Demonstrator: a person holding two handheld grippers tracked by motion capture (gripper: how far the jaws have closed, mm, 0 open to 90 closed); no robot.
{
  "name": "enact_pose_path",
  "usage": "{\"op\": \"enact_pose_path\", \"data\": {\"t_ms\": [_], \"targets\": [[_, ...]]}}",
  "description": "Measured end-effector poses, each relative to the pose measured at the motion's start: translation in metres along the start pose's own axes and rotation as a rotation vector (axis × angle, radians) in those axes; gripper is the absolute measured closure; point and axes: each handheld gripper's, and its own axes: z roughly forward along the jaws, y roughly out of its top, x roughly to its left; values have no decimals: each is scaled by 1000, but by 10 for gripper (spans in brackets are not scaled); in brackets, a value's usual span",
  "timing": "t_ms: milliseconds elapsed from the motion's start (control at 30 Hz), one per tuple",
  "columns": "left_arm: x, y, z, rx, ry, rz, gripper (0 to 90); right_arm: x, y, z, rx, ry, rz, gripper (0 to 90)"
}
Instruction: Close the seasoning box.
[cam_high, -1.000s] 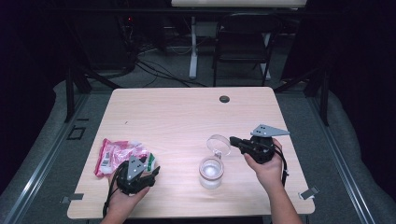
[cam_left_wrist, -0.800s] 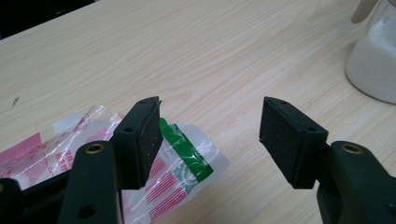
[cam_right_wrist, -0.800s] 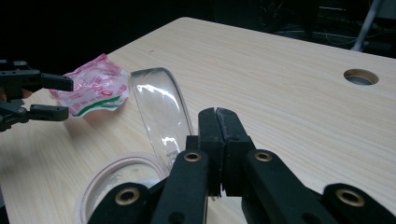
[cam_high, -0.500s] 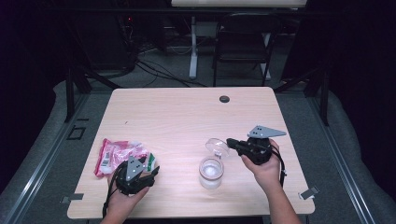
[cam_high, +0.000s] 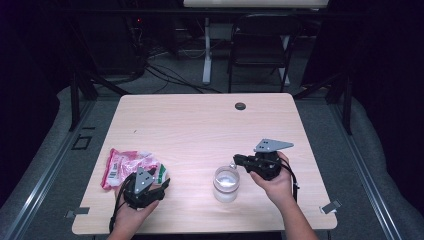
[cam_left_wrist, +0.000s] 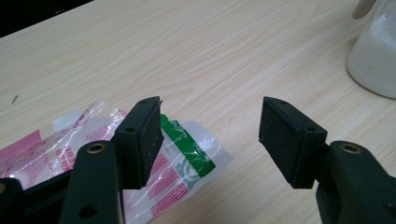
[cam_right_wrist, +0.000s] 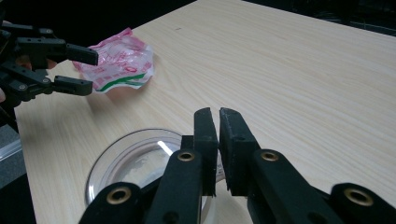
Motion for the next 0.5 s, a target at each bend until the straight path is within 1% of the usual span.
{"op": "enact_pose_path", "data": {"t_ms": [267,367,467,500], "targets": [[1,0,0,2,2,-2,389,3,1,1,-5,27,-18,802],[2,-1,0,0,2,-6,389,4,1,1,-9,45,-16,759],[3,0,-1,-3,2,-7,389,7,3,1,5,51,-36,701],[3,0,-1,-6,3,-10,389,8,4,1,5,62,-41,676]]}}
